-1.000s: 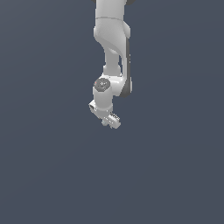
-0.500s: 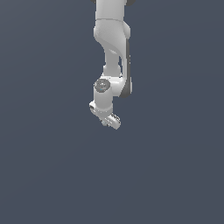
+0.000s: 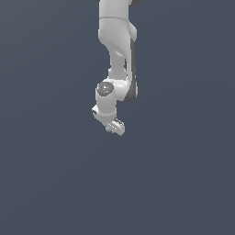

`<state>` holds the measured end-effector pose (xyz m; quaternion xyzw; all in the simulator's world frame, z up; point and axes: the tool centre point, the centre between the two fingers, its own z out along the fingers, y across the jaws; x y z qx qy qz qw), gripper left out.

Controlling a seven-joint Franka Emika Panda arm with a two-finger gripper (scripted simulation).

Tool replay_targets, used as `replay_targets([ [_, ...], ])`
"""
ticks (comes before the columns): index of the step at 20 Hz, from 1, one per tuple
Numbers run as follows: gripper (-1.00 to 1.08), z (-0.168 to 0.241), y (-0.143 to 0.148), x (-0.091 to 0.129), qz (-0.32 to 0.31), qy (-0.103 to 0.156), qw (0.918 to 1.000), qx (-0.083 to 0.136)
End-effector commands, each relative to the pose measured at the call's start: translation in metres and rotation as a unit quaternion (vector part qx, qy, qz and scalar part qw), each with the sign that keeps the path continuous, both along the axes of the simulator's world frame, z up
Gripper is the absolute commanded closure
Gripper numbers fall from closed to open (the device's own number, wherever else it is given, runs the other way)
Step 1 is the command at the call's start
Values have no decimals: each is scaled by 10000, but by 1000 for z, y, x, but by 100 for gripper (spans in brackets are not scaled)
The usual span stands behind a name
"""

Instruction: Pick up the object and move it to a goal position.

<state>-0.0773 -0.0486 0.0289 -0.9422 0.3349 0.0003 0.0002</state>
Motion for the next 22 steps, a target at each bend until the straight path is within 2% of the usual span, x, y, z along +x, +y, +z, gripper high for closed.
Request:
replay_targets([
  [1,108,8,-8,4,-5,-6,10000,-1],
  [7,108,38,-40,17,-6,-5,10000,-3],
  [17,108,106,-111,50,-7,-3,10000,-5],
  [22,108,129,-134,62,-7,-3,10000,-5],
])
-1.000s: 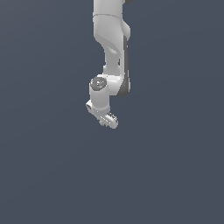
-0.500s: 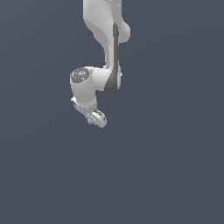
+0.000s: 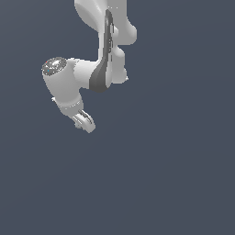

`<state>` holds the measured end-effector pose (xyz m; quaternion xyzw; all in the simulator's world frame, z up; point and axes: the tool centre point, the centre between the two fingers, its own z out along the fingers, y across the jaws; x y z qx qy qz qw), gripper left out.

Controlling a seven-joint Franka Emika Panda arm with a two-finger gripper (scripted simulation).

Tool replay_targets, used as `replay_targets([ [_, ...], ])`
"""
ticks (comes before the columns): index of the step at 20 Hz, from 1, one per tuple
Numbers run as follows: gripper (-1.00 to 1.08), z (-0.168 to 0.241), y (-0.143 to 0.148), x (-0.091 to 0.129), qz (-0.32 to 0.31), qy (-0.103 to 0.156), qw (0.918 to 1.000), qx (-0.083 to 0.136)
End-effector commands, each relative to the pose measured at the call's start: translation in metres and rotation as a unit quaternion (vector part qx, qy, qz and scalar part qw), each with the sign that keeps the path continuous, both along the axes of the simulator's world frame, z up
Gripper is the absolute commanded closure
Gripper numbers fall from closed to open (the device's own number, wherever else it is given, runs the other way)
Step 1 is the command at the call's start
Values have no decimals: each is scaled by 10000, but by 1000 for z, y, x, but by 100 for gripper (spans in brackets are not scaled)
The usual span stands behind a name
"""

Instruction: Pick up the object and move it to a goal position.

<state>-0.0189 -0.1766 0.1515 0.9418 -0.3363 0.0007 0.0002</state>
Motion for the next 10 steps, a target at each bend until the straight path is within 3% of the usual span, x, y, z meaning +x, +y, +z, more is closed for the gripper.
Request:
replay_targets([
  [1,108,10,-10,5,7,5,10000,2],
  [10,108,22,-23,13,7,5,10000,2],
])
